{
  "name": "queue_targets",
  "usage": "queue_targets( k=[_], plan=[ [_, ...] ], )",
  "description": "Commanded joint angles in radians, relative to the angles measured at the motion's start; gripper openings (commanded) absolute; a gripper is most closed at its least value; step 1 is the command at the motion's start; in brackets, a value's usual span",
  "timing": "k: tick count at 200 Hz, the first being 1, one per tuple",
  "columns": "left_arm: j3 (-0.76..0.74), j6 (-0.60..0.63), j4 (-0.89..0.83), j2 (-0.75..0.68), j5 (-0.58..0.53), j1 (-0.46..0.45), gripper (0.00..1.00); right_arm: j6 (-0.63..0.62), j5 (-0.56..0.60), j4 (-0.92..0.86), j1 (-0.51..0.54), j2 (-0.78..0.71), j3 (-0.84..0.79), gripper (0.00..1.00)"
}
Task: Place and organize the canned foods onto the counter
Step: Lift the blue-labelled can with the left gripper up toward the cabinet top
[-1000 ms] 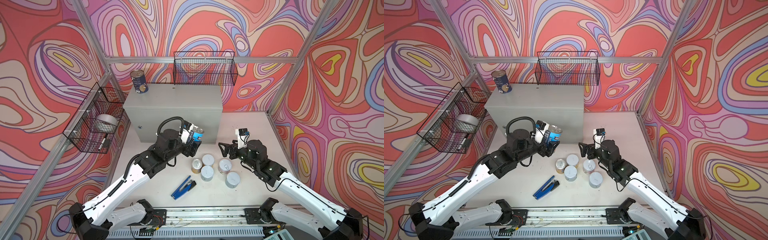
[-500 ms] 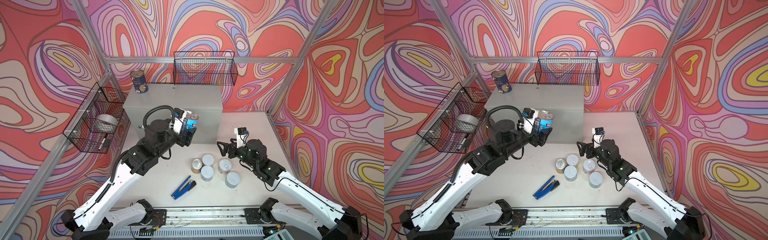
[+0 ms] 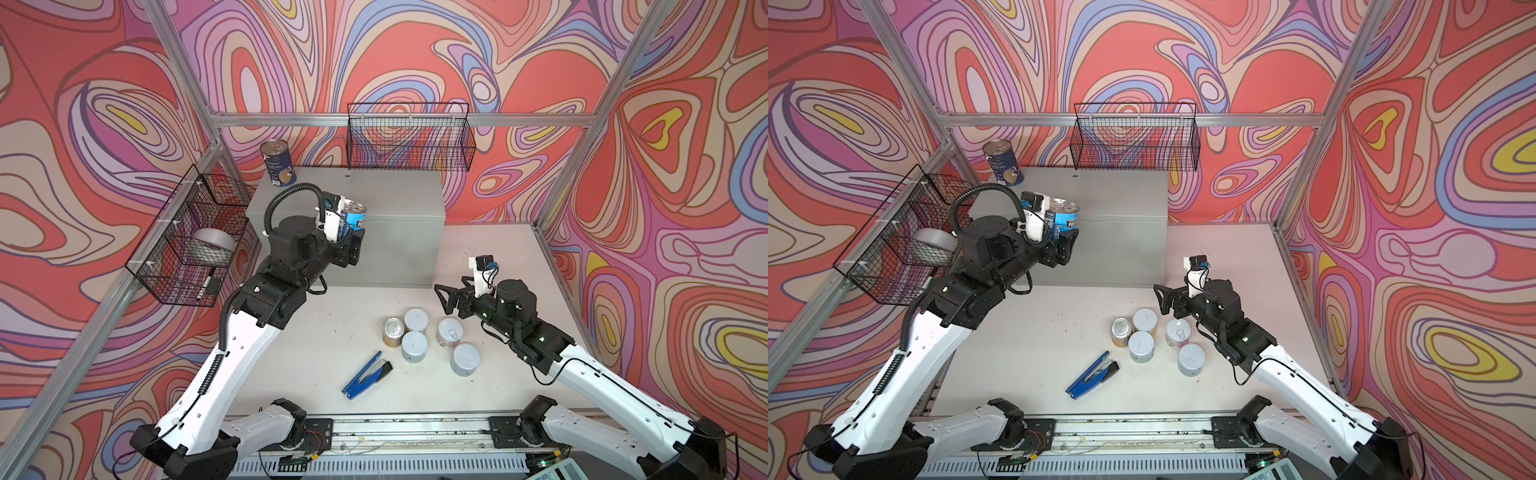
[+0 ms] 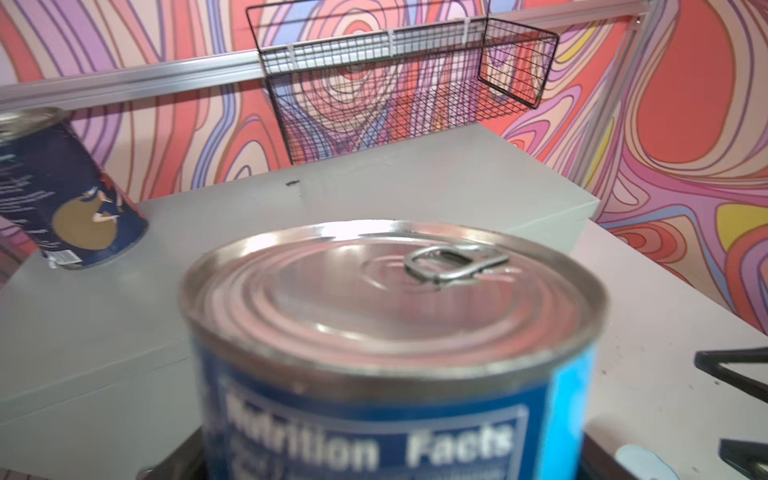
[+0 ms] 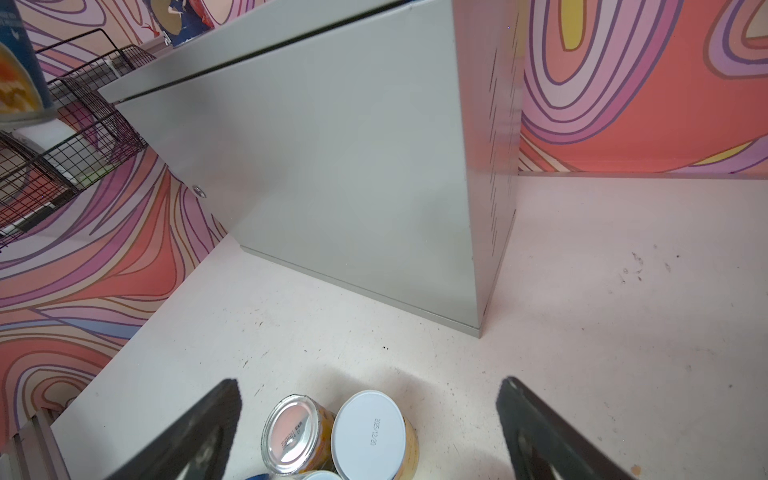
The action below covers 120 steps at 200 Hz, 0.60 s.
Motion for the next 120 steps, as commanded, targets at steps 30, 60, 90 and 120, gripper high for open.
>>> queue_targets(
  k=[30,60,90,120],
  plan=[
    [0.189,0.052,0.149,0.058,0.034,0.062,0.63,-0.049,0.008,-0.064,0.005,-0.042,0.036,0.98],
    [0.275,0.005,0.162,0.11,0.088,0.164,0.62,-0.061,0.026,-0.094,0.004,-0.076,0.03,0.98],
    [0.296,-0.02,0.216,0.139,0.091,0.223,0.61,-0.064,0.044,-0.109,0.004,-0.123,0.007,0.98],
    [0.297,-0.031,0.249,0.163,0.099,0.287,0.62,-0.068,0.045,-0.121,0.004,-0.139,0.002,0.98]
  ],
)
